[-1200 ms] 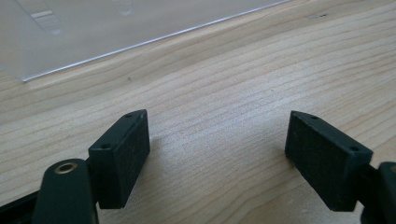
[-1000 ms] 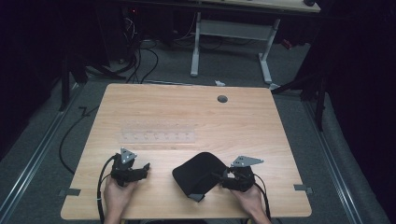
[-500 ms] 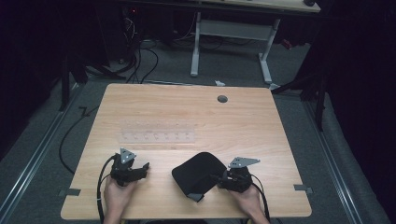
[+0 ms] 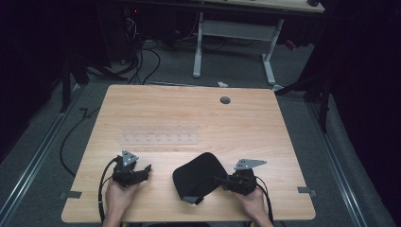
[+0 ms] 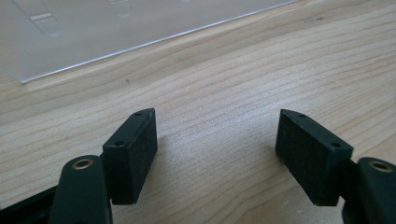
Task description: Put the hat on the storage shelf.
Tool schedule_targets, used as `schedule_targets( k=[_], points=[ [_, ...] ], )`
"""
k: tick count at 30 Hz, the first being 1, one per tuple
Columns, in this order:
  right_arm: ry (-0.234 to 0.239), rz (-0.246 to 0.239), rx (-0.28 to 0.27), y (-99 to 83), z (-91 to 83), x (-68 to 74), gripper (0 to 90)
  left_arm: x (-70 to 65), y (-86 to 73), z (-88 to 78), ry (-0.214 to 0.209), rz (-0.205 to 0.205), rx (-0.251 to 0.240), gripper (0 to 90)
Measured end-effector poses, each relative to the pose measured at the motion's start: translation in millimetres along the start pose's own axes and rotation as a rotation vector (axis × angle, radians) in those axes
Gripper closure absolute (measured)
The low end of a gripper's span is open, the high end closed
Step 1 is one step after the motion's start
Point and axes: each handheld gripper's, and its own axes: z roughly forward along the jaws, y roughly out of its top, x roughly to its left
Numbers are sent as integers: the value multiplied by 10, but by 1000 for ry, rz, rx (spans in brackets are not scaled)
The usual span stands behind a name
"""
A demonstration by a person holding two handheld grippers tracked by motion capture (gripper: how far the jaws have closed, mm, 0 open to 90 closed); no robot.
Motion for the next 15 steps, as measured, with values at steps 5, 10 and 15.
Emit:
schedule_targets(
  k=[5,10,15],
  points=[
    [5,9,-5,7,-28,-4,858,-8,-5,4,9,7,-4,284],
    [-22,9,-24,34,-98,-10,859,-20,-13,9,11,24,-12,258],
    [-38,10,-35,79,-152,-11,859,-30,-14,6,-3,20,-6,253]
  ],
)
